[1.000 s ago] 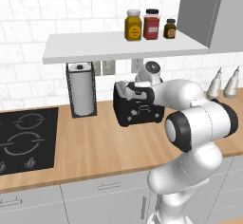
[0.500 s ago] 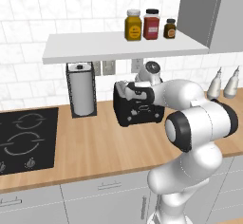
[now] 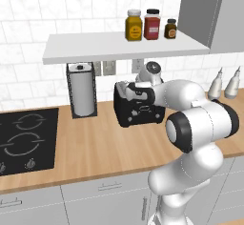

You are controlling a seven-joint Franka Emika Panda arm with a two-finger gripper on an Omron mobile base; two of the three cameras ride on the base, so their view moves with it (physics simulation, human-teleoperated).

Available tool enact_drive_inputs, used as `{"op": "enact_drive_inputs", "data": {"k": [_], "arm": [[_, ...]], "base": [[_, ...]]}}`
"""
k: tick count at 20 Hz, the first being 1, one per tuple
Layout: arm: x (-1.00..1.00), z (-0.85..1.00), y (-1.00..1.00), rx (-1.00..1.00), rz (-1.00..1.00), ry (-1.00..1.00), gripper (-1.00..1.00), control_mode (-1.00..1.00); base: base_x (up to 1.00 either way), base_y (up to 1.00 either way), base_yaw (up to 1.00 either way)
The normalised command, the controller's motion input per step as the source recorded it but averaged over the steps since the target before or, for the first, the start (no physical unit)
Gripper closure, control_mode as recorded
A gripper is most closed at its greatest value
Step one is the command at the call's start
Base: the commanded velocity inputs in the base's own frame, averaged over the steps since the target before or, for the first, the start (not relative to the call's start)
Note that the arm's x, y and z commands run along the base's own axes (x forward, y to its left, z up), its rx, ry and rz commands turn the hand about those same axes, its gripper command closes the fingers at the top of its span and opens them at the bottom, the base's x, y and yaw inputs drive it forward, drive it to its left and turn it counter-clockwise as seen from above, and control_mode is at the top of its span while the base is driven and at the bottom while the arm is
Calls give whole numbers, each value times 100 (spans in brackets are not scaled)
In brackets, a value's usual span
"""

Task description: Start the toaster. Once the lever pops up, take the bread to the plate on the dining counter.

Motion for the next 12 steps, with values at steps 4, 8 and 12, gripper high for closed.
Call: {"op": "enact_drive_inputs", "data": {"k": [4, 8, 12], "arm": [[0, 0, 0, 0, 0, 0, -100, -100], [0, 0, 0, 0, 0, 0, -100, -100], [0, 0, 0, 0, 0, 0, -100, -100]], "base": [[0, 0, 0], [0, 0, 0], [0, 0, 0]]}}
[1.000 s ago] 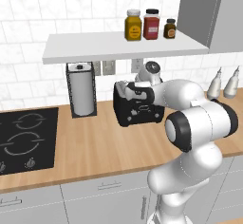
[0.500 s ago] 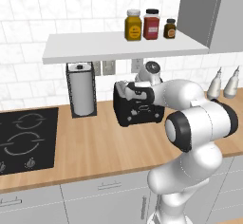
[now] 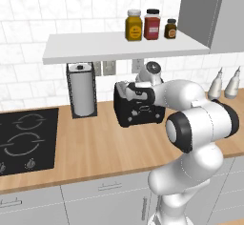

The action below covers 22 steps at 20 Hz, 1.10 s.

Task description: Start the toaster. Once the lever pops up, take the bread to the plate on the dining counter.

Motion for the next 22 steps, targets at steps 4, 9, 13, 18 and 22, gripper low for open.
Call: {"op": "enact_drive_inputs", "data": {"k": [4, 9, 13, 18, 22], "arm": [[0, 0, 0, 0, 0, 0, -100, -100], [0, 0, 0, 0, 0, 0, -100, -100], [0, 0, 0, 0, 0, 0, -100, -100], [0, 0, 0, 0, 0, 0, -100, -100], [0, 0, 0, 0, 0, 0, -100, -100]], "base": [[0, 0, 0], [0, 0, 0], [0, 0, 0], [0, 0, 0], [0, 0, 0]]}}
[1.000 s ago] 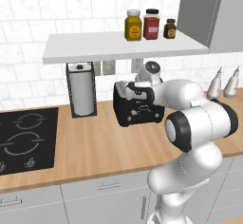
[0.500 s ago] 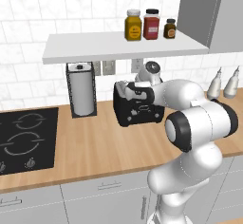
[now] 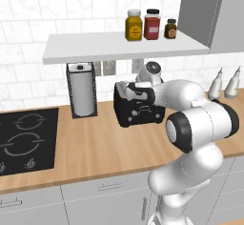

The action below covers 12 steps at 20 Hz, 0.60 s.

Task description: Start the toaster. Once the lever pops up, take the bread to the plate on the dining counter.

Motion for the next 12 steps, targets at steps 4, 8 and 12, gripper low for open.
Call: {"op": "enact_drive_inputs", "data": {"k": [4, 8, 12], "arm": [[0, 0, 0, 0, 0, 0, -100, -100], [0, 0, 0, 0, 0, 0, -100, -100], [0, 0, 0, 0, 0, 0, -100, -100]], "base": [[0, 0, 0], [0, 0, 0], [0, 0, 0]]}}
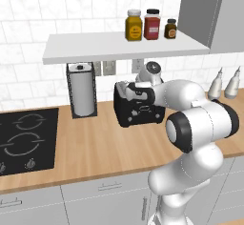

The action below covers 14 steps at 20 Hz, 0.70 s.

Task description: Start the toaster. Once the lever pops up, take the bread to the plate on the dining counter.

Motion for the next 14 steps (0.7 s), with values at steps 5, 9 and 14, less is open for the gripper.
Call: {"op": "enact_drive_inputs", "data": {"k": [5, 9, 14], "arm": [[0, 0, 0, 0, 0, 0, -100, -100], [0, 0, 0, 0, 0, 0, -100, -100], [0, 0, 0, 0, 0, 0, -100, -100]], "base": [[0, 0, 0], [0, 0, 0], [0, 0, 0]]}}
